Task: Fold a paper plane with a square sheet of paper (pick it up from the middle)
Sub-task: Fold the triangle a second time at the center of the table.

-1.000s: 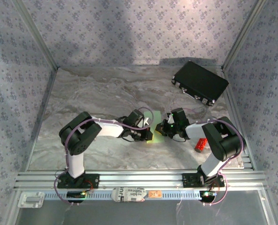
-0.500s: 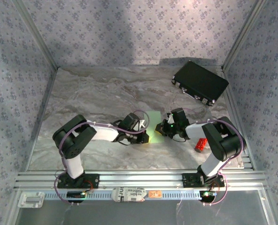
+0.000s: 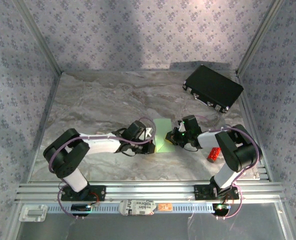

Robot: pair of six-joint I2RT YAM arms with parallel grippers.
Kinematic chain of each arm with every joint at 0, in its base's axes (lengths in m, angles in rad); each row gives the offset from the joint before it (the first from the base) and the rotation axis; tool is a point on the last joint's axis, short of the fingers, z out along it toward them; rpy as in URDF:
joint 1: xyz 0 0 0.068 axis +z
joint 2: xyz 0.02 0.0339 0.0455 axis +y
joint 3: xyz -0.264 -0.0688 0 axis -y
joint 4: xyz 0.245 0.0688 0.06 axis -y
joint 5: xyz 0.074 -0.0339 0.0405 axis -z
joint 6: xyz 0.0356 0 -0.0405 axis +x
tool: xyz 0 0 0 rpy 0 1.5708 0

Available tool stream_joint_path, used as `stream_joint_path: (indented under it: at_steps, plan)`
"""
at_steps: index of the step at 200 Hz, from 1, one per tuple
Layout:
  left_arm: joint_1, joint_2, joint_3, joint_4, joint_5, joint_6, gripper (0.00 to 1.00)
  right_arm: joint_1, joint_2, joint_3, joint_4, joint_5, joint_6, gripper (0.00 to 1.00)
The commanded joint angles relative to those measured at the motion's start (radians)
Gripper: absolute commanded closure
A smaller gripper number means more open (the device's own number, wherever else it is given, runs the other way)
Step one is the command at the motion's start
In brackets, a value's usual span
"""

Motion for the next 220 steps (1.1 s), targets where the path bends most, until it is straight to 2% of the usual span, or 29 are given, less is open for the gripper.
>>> stream_joint_path:
  at_steps: [1,69,92,153,186,220]
  plan:
    - [-0.001,-0.001,0.062,0.029,-0.003,-0.002,0.98,-0.006,0.016,-0.007,-0.109,0.058,-0.015,1.00]
    - [0.003,0.206,0.192,0.065,-0.018,-0.045,0.98,-0.004,0.017,-0.003,-0.102,0.049,-0.014,1.00]
    - [0.002,0.255,0.203,0.009,-0.024,-0.031,1.00,-0.004,0.015,-0.001,-0.101,0.045,-0.013,1.00]
    - [0.000,0.237,0.044,0.077,-0.040,-0.067,1.00,-0.001,-0.057,0.046,-0.107,-0.003,-0.031,1.00]
    - [0.000,0.236,0.038,0.092,-0.037,-0.069,1.00,0.025,-0.099,0.079,-0.162,-0.009,-0.063,1.00]
    - [0.000,0.235,0.052,0.088,-0.035,-0.065,1.00,0.058,-0.056,0.053,-0.153,0.012,-0.057,1.00]
